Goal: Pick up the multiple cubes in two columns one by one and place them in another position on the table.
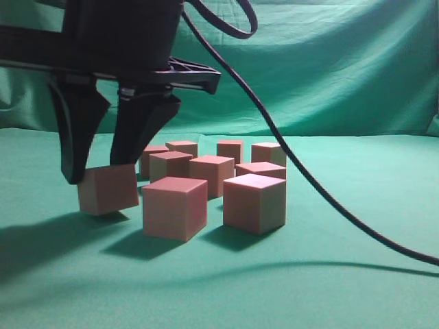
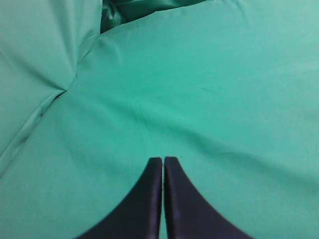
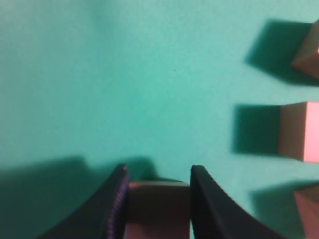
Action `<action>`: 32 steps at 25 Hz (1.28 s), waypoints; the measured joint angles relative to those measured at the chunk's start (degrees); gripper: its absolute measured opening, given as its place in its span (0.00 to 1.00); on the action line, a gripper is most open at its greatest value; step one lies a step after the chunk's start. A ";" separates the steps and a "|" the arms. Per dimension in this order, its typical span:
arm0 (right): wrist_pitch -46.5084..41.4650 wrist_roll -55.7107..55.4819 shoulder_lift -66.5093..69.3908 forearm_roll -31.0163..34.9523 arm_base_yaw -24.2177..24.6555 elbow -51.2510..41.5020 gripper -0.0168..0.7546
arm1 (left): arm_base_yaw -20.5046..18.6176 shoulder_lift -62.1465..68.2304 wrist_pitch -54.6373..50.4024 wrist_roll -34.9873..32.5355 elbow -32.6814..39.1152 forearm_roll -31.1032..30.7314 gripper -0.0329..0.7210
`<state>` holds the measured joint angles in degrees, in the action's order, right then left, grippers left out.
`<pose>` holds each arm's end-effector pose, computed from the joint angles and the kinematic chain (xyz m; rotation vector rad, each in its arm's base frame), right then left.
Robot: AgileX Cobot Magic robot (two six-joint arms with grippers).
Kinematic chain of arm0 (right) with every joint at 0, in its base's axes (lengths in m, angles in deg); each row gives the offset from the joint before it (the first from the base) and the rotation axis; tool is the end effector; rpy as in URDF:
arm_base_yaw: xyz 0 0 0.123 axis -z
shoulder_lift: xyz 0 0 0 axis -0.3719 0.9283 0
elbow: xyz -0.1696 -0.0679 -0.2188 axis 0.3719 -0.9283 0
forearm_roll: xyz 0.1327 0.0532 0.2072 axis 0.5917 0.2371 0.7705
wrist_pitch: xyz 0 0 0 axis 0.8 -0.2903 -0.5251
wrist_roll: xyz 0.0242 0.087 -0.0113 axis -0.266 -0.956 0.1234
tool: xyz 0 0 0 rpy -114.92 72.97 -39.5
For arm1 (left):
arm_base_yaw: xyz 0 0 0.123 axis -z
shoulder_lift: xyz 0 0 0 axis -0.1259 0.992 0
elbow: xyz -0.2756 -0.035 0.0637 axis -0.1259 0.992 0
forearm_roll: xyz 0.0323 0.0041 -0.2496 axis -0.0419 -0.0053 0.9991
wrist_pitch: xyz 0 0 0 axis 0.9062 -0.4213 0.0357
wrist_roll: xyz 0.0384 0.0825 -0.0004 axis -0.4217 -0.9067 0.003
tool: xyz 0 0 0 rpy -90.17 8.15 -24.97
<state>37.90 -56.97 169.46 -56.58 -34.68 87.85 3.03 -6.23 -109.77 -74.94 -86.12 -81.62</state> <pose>0.2224 0.3344 0.1768 -1.1240 2.5369 0.2971 0.0509 0.0171 0.1758 0.1091 1.8416 0.3991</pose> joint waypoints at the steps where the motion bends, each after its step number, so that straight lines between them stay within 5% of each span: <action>1: -0.43 -0.12 0.00 -0.31 0.00 0.00 0.37 | 0.00 0.00 0.00 0.00 0.00 0.00 0.04; 11: -1.36 -0.25 0.00 -0.70 0.00 0.00 0.37 | 0.00 0.00 0.00 0.00 0.00 0.00 0.04; 17: -3.12 -0.25 0.00 0.08 0.00 2.19 0.72 | 0.00 0.00 0.00 0.00 0.00 0.00 0.04; 22: -12.99 0.12 0.13 0.08 0.00 12.61 0.72 | 0.00 0.00 0.00 0.00 0.00 0.00 0.04; 24: -18.71 0.20 0.26 0.19 0.00 18.08 0.61 | 0.00 0.00 0.00 0.00 0.00 0.00 0.04; 29: -32.05 0.49 -0.49 0.69 0.00 31.04 0.14 | 0.00 0.00 0.00 0.00 0.00 0.00 0.04; 32: -35.26 1.28 -2.82 0.73 0.00 35.27 0.02 | 0.00 0.00 0.00 0.00 0.00 0.00 0.04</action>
<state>2.64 -55.69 166.64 -55.85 -34.68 123.12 3.03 -6.23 -109.77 -74.94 -86.12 -81.62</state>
